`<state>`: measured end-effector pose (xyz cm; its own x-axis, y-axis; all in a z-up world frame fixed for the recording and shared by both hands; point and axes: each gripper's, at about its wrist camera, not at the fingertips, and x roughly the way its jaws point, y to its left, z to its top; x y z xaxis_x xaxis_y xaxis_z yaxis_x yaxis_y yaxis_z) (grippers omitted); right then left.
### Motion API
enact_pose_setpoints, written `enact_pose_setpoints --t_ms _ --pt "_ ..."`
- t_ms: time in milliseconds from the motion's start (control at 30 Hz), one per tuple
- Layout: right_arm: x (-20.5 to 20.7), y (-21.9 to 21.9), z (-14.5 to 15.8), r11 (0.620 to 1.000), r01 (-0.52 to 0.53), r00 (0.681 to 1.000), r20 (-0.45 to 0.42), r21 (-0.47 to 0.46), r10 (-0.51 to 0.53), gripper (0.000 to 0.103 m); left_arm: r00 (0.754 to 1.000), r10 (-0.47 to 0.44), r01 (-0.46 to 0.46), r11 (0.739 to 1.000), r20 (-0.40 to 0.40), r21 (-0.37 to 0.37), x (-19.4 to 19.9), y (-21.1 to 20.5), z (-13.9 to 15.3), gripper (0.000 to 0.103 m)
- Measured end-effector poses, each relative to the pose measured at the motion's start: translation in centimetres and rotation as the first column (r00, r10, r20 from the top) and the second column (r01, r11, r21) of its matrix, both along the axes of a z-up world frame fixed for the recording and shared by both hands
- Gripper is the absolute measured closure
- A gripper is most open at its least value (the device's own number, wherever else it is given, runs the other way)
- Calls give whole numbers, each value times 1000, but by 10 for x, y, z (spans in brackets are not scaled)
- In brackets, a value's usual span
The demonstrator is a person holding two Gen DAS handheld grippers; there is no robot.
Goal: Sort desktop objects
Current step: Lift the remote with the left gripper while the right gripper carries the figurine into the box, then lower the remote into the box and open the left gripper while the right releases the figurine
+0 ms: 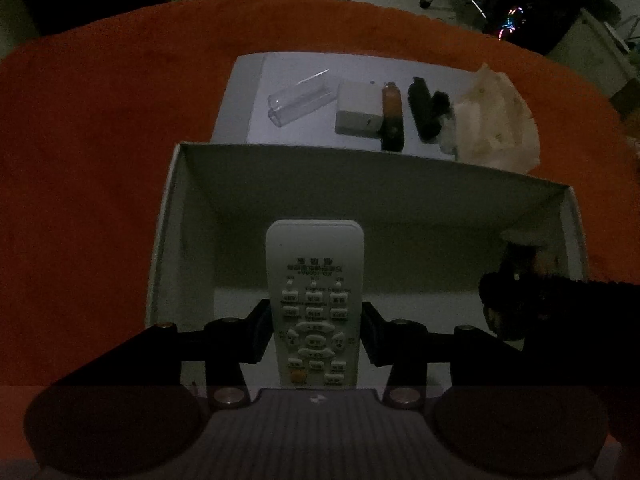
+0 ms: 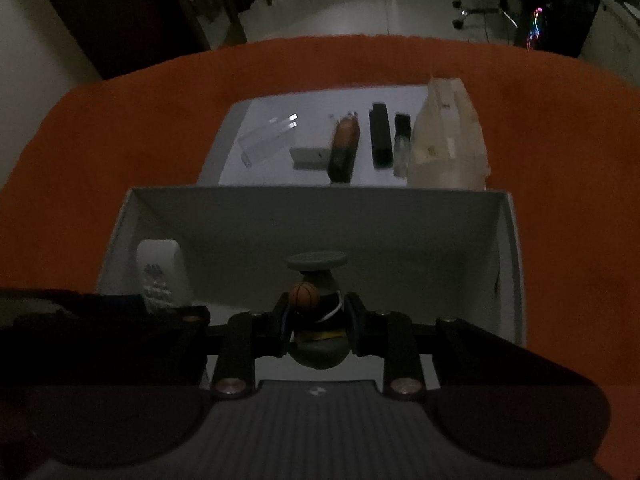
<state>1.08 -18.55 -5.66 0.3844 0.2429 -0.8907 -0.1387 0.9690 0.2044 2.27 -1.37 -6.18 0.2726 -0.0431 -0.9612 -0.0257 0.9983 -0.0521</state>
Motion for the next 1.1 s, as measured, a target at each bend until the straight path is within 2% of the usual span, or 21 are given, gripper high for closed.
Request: enact_pose_setpoints --t_ms 200,367,633,767,1100 --pt "3 -4 -25 1000 7 1000 -31 2 -7 74 1000 -10 10 1000 4 7 1 -6 -20 63" --pt "7 -3 -49 1000 3 998 -56 -5 -3 74 1000 -19 19 1000 4 -23 4 -12 -40 63" --pt "16 -9 -83 1000 16 996 -90 6 -15 74 999 -34 34 999 -28 2 10 -18 -71 63" --pt "20 -8 -92 999 16 997 -76 -38 -19 74 999 -37 38 999 -35 28 16 -18 -81 63" --pt "26 -5 -108 1000 27 994 -103 -15 -28 74 999 -25 27 997 -28 67 26 -18 -102 63"
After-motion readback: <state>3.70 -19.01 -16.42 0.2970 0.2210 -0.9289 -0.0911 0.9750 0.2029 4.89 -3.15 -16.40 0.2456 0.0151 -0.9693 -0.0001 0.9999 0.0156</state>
